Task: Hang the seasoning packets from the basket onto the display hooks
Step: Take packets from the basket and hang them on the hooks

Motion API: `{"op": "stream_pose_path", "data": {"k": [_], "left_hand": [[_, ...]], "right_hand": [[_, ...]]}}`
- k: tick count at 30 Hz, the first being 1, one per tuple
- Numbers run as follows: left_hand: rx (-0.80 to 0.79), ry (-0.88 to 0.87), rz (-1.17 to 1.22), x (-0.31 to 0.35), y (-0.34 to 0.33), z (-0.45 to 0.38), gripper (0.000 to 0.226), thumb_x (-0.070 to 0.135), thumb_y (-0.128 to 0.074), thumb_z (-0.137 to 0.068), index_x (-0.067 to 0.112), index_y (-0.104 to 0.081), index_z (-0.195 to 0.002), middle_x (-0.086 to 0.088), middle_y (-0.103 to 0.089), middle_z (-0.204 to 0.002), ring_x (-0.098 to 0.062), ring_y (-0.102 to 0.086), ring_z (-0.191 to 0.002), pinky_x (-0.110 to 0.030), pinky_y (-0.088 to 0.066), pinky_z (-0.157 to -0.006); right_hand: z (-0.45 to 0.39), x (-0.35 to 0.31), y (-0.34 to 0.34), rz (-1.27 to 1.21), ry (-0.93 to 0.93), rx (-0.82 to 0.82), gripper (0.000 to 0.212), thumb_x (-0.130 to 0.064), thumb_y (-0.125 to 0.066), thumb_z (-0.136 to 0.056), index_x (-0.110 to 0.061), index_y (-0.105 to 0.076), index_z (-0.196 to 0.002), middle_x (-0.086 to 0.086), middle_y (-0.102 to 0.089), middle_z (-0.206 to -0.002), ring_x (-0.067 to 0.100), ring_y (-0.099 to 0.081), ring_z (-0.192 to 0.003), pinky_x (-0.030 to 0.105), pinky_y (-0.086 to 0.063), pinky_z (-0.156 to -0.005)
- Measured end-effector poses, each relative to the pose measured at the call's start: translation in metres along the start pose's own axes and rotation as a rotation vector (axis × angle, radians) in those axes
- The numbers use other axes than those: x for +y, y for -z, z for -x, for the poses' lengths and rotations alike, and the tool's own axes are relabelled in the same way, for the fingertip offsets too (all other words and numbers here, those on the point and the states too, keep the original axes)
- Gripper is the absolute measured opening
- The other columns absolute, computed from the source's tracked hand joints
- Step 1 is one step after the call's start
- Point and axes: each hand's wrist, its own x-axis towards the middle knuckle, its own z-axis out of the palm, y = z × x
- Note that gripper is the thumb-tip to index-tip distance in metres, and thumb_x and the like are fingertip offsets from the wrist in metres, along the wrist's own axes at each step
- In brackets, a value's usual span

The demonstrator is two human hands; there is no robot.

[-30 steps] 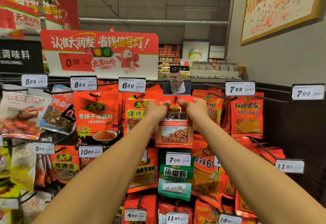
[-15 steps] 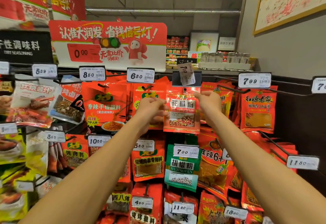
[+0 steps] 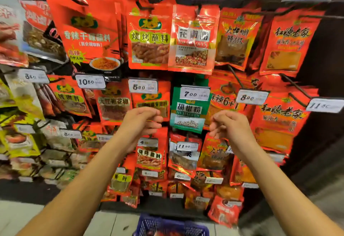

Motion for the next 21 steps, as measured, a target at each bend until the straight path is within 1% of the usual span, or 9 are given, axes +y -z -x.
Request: {"op": "stream_pose_path", "data": {"k": [5,6,8,10,12,14,16,19,21], "left_hand": [[0.068,0.333,0.061,-0.117,0.007,0.020,0.027,0.013,-0.051,-0.100,0.015,-0.072,-0.082,-0.002,-0.068,-0.073,-0.010,-0.060,-0.055,-0.017,-0.047,-0.045],[0.056,0.402,0.078,-0.141,0.008,0.025,0.028,0.014,-0.050,-0.100,0.016,-0.072,-0.083,0.000,-0.064,-0.071,-0.011,-0.056,-0.056,-0.016,-0.041,-0.044],[0.061,0.530,0.124,-0.189,0.008,0.035,0.021,0.015,-0.046,-0.102,0.015,-0.064,-0.092,0.000,-0.053,-0.072,-0.012,-0.045,-0.059,-0.023,-0.026,-0.051],[0.158,0.648,0.100,-0.239,0.009,0.045,0.019,0.015,-0.047,-0.103,0.018,-0.059,-0.088,0.000,-0.054,-0.072,-0.012,-0.047,-0.060,-0.025,-0.028,-0.053],[0.208,0.760,0.072,-0.288,0.009,0.057,0.022,0.014,-0.046,-0.103,0.019,-0.057,-0.085,0.000,-0.054,-0.072,-0.012,-0.047,-0.059,-0.021,-0.033,-0.048],[0.236,0.865,0.066,-0.337,0.009,0.068,0.025,0.009,-0.045,-0.102,0.017,-0.056,-0.081,-0.003,-0.050,-0.072,-0.009,-0.044,-0.051,-0.018,-0.032,-0.044],[0.287,0.955,0.047,-0.384,0.012,0.077,0.029,0.004,-0.047,-0.101,0.014,-0.055,-0.074,-0.007,-0.046,-0.070,-0.009,-0.041,-0.042,-0.020,-0.032,-0.043],[0.340,1.076,0.037,-0.460,0.021,0.089,0.029,0.010,-0.048,-0.102,0.015,-0.057,-0.075,-0.007,-0.054,-0.068,-0.015,-0.050,-0.054,-0.024,-0.039,-0.053],[0.323,1.126,0.018,-0.513,0.027,0.095,0.029,0.014,-0.045,-0.104,0.014,-0.058,-0.078,-0.006,-0.062,-0.070,-0.018,-0.054,-0.065,-0.026,-0.041,-0.061]], "right_hand": [[0.023,0.130,-0.011,0.047,-0.354,-0.010,0.025,-0.001,-0.054,-0.096,-0.007,-0.061,-0.073,0.011,-0.064,-0.055,0.020,-0.058,-0.039,0.022,-0.043,-0.039],[0.029,0.157,-0.015,0.062,-0.428,-0.007,0.026,-0.002,-0.054,-0.096,-0.007,-0.060,-0.072,0.010,-0.063,-0.053,0.019,-0.057,-0.038,0.022,-0.043,-0.038],[0.042,0.212,-0.021,0.108,-0.581,-0.009,0.027,-0.005,-0.055,-0.096,-0.009,-0.060,-0.070,0.010,-0.062,-0.052,0.017,-0.055,-0.036,0.021,-0.043,-0.038],[0.060,0.266,-0.028,0.143,-0.714,-0.024,0.026,-0.004,-0.054,-0.096,-0.009,-0.061,-0.072,0.010,-0.059,-0.055,0.015,-0.053,-0.037,0.018,-0.041,-0.037],[0.079,0.319,-0.032,0.173,-0.826,-0.024,0.025,-0.001,-0.051,-0.097,-0.008,-0.059,-0.074,0.007,-0.057,-0.052,0.018,-0.053,-0.039,0.017,-0.042,-0.037],[0.098,0.372,-0.035,0.223,-0.928,-0.021,0.026,0.001,-0.052,-0.097,-0.009,-0.060,-0.074,0.002,-0.059,-0.047,0.017,-0.058,-0.041,0.019,-0.047,-0.040],[0.116,0.425,-0.038,0.264,-0.997,-0.046,0.026,-0.001,-0.055,-0.097,-0.009,-0.061,-0.073,0.005,-0.061,-0.053,0.019,-0.059,-0.044,0.021,-0.047,-0.043],[0.139,0.513,-0.040,0.410,-1.069,-0.081,0.019,-0.006,-0.060,-0.096,-0.008,-0.065,-0.077,0.017,-0.063,-0.072,0.028,-0.059,-0.063,0.035,-0.052,-0.063],[0.152,0.573,-0.041,0.485,-1.103,-0.181,0.012,-0.011,-0.060,-0.097,-0.008,-0.064,-0.086,0.011,-0.062,-0.075,0.026,-0.059,-0.066,0.036,-0.052,-0.067]]}}
